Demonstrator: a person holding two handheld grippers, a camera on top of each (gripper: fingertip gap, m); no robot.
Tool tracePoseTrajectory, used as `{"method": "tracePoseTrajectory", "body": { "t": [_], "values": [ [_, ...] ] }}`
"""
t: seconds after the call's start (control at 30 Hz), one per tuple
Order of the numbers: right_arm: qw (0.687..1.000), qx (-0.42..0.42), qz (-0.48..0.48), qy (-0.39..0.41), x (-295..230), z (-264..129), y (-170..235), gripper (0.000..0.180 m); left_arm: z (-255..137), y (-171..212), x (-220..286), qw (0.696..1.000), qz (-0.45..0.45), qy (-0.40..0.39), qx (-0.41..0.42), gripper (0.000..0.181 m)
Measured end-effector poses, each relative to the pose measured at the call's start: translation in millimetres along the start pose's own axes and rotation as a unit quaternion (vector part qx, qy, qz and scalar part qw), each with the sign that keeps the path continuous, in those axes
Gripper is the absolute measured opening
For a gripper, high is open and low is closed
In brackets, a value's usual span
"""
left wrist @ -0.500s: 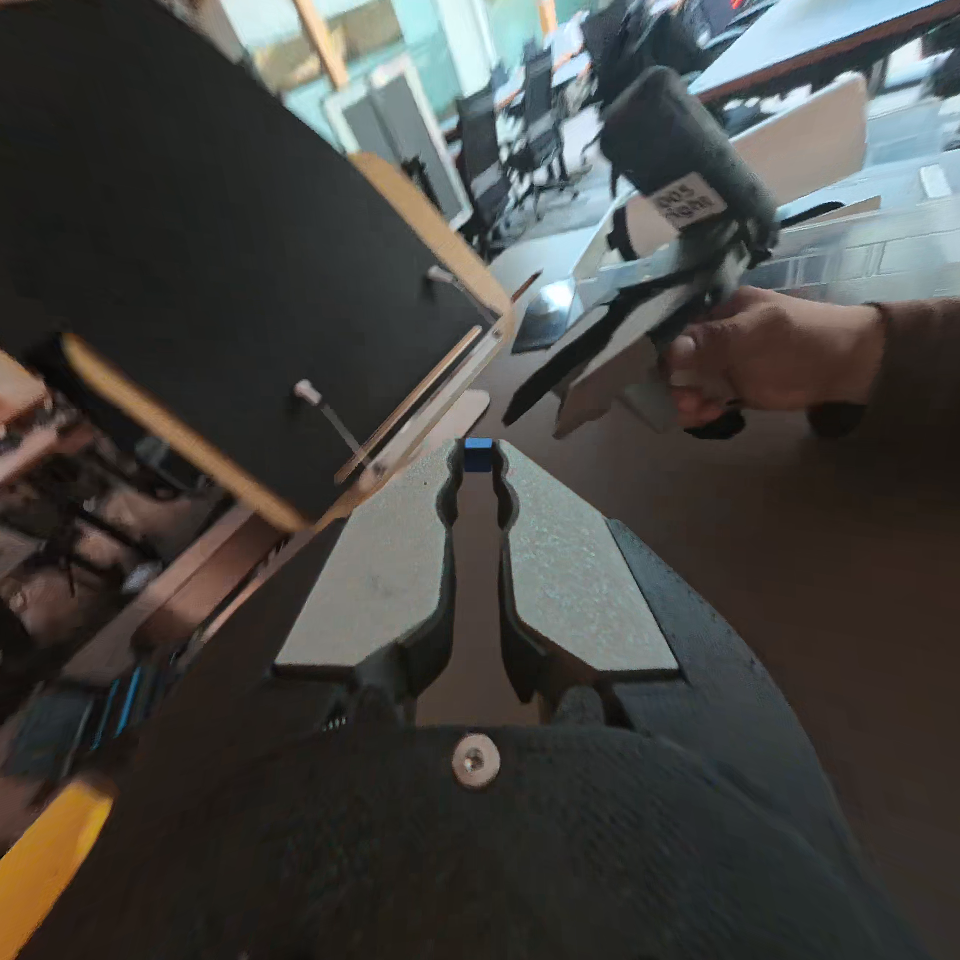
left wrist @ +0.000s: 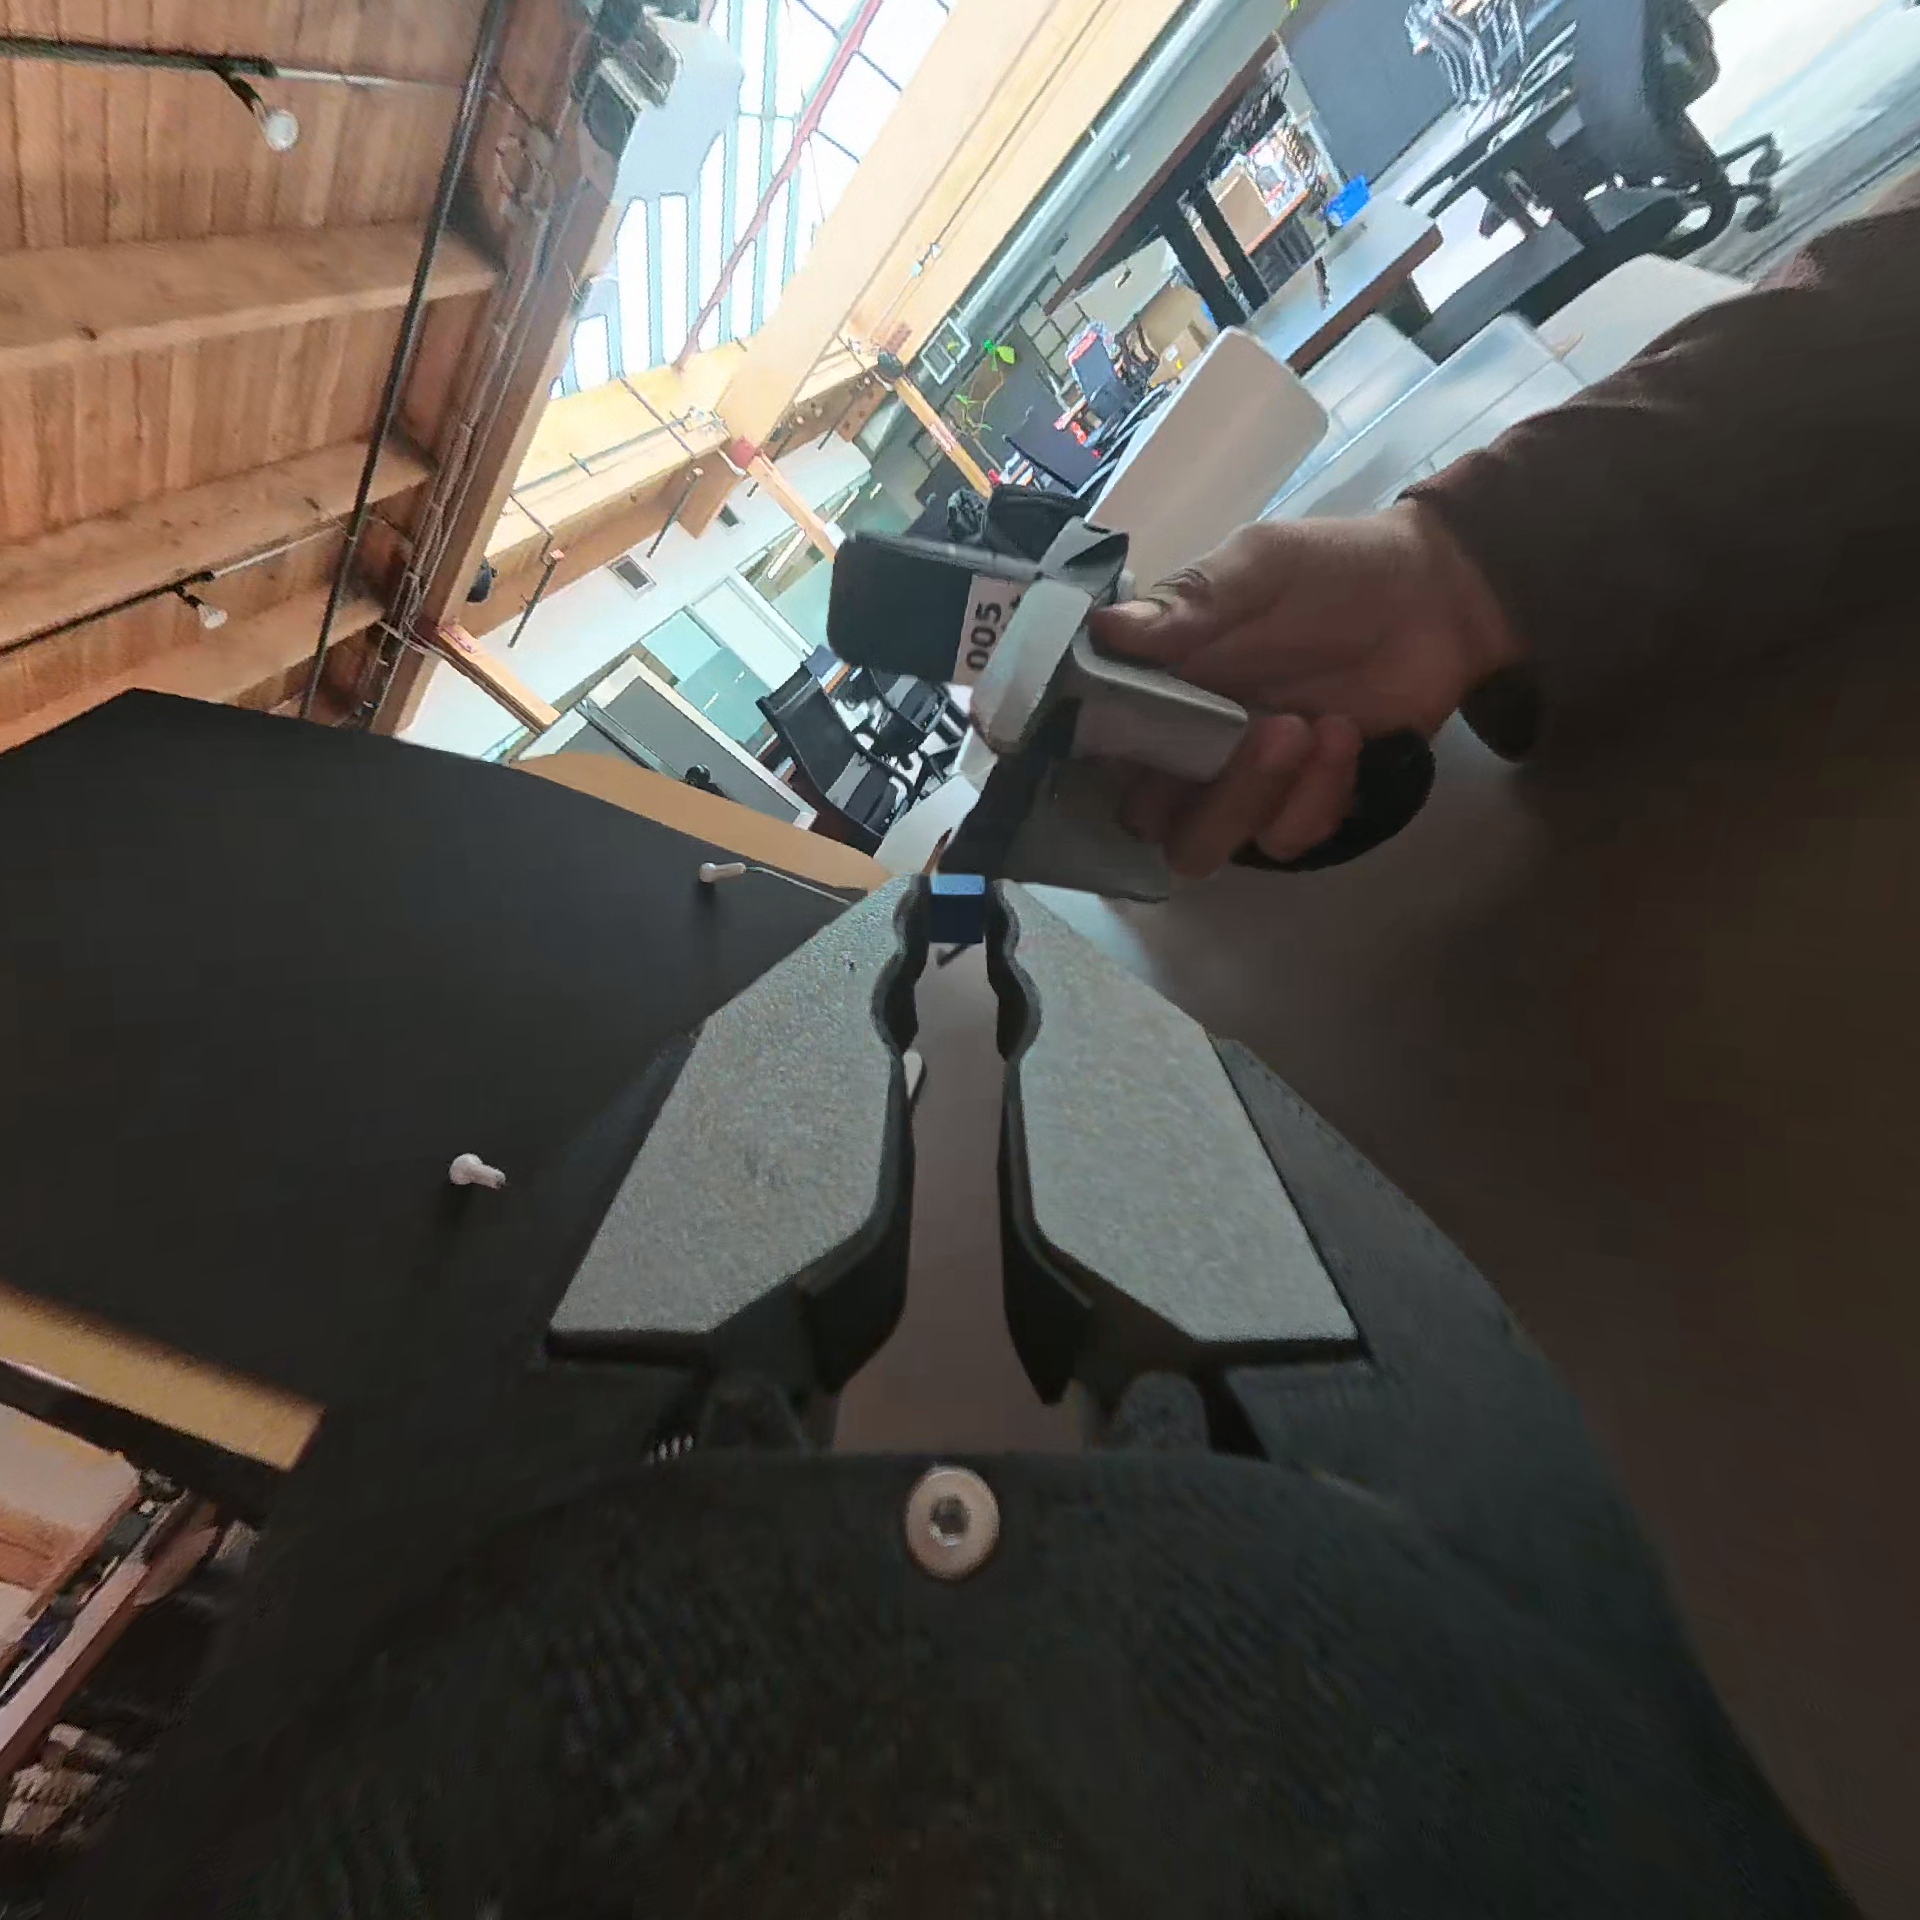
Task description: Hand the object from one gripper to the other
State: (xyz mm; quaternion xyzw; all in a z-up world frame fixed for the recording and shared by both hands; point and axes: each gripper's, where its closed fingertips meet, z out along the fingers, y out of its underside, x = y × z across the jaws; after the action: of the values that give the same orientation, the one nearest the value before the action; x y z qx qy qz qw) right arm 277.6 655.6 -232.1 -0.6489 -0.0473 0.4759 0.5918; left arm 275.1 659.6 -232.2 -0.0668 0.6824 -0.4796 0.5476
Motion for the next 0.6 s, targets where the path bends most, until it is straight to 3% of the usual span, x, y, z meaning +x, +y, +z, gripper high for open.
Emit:
{"method": "tracePoseTrajectory", "body": {
  "t": [0.17,0.27,0.37,0.5,0.6],
  "values": [
    [0.999,0.003,0.024,-0.021,-3,12,5,0.032,0,-12,7,1.0,0.016,0.009,0.017,0.007],
    [0.999,0.008,0.03,-0.045,-8,16,6,0.007,0,-12,7,1.0,0.02,0.006,0.012,0.007],
    [0.998,0.018,0.04,-0.047,-6,18,5,0.007,-1,-10,6,1.0,0.021,0.002,0.007,0.007],
    [1.0,0.009,0.009,-0.007,3,16,7,0.007,0,-2,6,1.0,0.011,-0.001,-0.013,0.007],
    [0.997,-0.002,-0.047,0.055,12,15,6,0.006,1,5,4,0.995,-0.082,-0.006,-0.049,0.008]
  ]
}}
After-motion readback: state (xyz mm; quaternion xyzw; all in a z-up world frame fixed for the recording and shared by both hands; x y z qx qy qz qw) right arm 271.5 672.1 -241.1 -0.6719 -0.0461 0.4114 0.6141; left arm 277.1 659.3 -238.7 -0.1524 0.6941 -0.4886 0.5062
